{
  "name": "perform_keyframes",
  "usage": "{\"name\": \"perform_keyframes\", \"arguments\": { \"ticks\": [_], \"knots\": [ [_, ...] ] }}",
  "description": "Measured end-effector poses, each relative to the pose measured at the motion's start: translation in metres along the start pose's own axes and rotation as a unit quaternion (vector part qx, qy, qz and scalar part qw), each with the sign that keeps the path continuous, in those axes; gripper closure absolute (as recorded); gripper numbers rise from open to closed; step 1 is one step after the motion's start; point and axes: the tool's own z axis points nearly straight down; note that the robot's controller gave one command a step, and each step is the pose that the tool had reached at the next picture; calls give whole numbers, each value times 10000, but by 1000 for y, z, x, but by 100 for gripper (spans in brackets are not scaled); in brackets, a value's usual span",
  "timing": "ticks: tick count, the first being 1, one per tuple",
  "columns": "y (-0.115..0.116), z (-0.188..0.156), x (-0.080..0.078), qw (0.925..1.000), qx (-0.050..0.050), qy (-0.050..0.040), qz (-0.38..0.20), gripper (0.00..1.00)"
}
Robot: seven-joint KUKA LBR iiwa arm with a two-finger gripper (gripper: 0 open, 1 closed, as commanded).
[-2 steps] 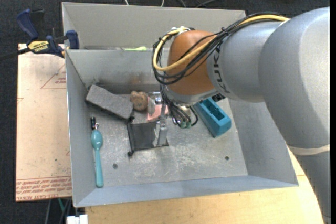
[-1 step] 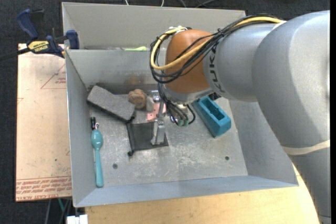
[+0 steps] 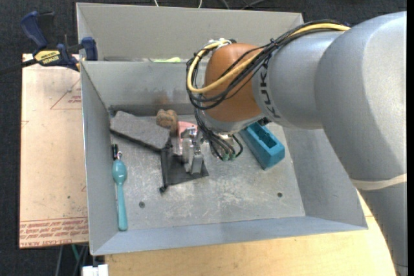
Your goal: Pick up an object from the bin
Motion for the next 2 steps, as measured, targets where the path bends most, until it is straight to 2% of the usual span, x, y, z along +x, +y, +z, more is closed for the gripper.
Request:
{"name": "perform_keyframes", "arguments": {
  "ticks": [1, 2],
  "knots": [
    [0, 0, 0, 10000, 0, 0, 0, 100],
    [-3, 0, -12, 9937, -11, -6, -1123, 100]
  ]
}}
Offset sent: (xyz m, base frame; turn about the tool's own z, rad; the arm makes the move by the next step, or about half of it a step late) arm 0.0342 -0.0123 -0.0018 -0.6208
